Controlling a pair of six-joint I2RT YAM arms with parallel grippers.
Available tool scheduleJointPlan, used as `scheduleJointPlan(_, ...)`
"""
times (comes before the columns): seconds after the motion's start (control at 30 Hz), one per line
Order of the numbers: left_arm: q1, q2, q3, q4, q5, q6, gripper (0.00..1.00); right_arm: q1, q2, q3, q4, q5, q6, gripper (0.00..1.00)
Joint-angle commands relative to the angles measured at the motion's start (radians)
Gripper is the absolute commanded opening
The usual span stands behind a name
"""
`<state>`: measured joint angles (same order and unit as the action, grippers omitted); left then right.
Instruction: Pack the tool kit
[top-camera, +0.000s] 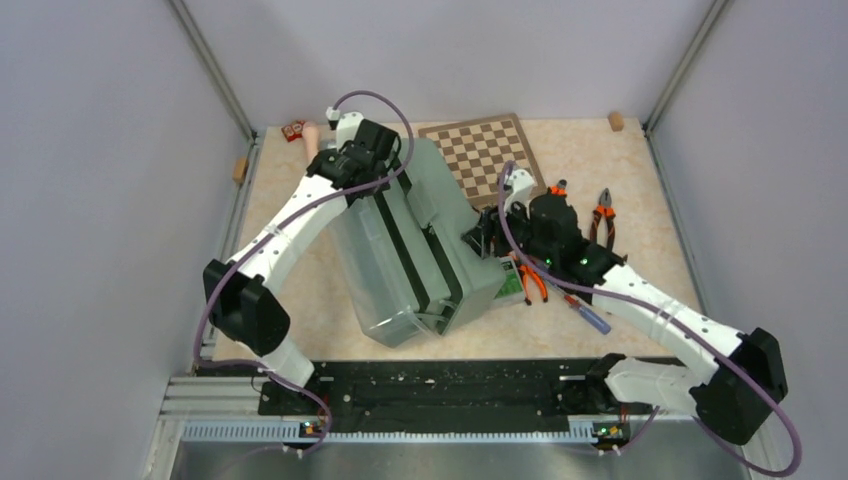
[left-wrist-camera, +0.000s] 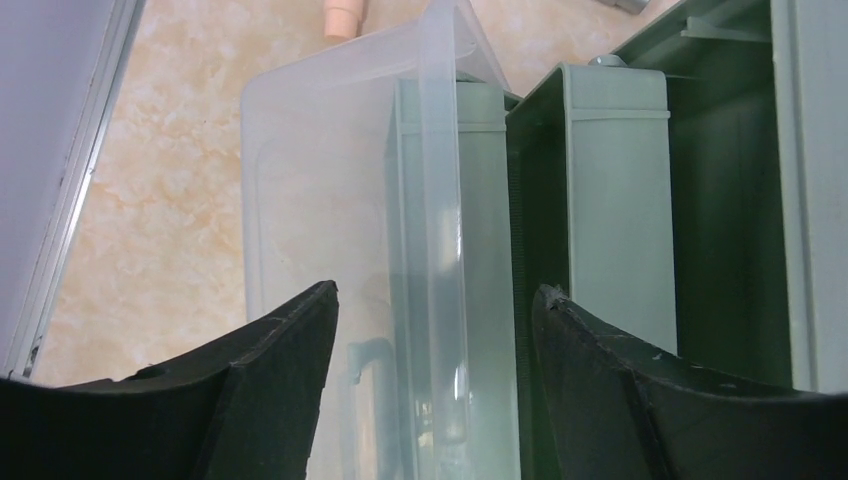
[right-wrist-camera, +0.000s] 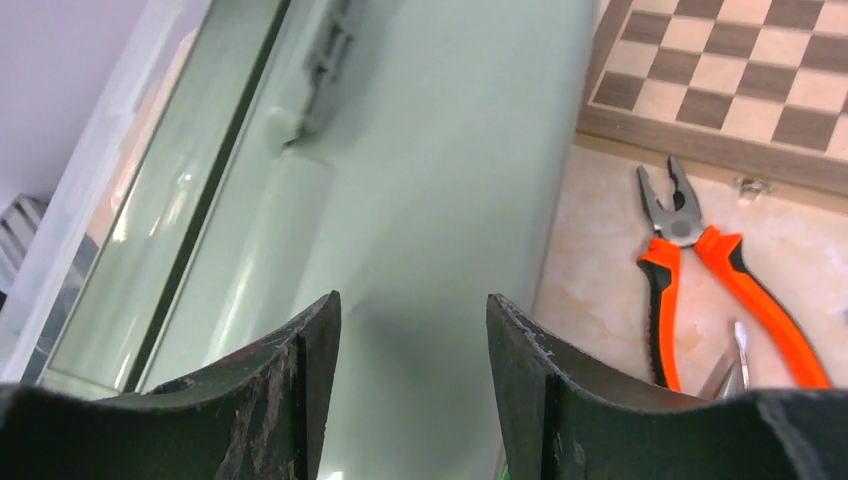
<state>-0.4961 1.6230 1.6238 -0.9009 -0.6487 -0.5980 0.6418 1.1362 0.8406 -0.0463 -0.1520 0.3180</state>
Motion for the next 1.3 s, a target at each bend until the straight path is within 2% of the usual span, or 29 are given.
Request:
scheduleJointPlan(0.0, 0.025, 0.032, 0.051, 0.036, 0.012, 0.01, 0.72, 0.126, -0.083, 0.07, -0.084, 0.2, -0.207, 0.55)
scheduleJointPlan(0.2, 0.039, 0.049, 0.051, 0.039, 0.034, 0.007, 0.5, 0.351, -0.063, 0.161, -0.166, 0.481, -0.393, 0.56)
scheduleJointPlan(0.37, 0.038, 0.027, 0.048, 0.042, 0.039, 0.013, 0.35, 0.464, 0.032, 0.236, -0.25, 0.682, -0.442, 0.57)
scheduleJointPlan(0.47, 0.038, 0.01, 0.048, 0.042, 0.04, 0.02, 0.27, 0.509, 0.093, 0.276, -0.285, 0.75, -0.442, 0.58)
scheduleJointPlan(0.53, 0.037, -0.003, 0.048, 0.042, 0.038, 0.023, 0.26, 0.53, 0.122, 0.3, -0.309, 0.769, -0.429, 0.59)
scheduleJointPlan(0.77, 0.048, -0.043, 0.022, 0.053, 0.035, 0.024, 0.27, 0.6, 0.236, 0.394, -0.402, 0.863, -0.387, 0.61)
scheduleJointPlan(0.9, 0.056, -0.065, -0.008, 0.069, 0.044, 0.012, 0.31, 0.63, 0.347, 0.468, -0.52, 1.051, -0.349, 0.6)
scheduleJointPlan(1.07, 0.062, -0.127, -0.035, 0.092, 0.058, 0.009, 0.46, 0.64, 0.459, 0.543, -0.656, 1.223, -0.271, 0.54)
scheduleJointPlan(1.27, 0.1, -0.294, -0.14, 0.146, 0.108, -0.009, 0.64, 0.64, 0.514, 0.623, -0.74, 1.262, -0.218, 0.42)
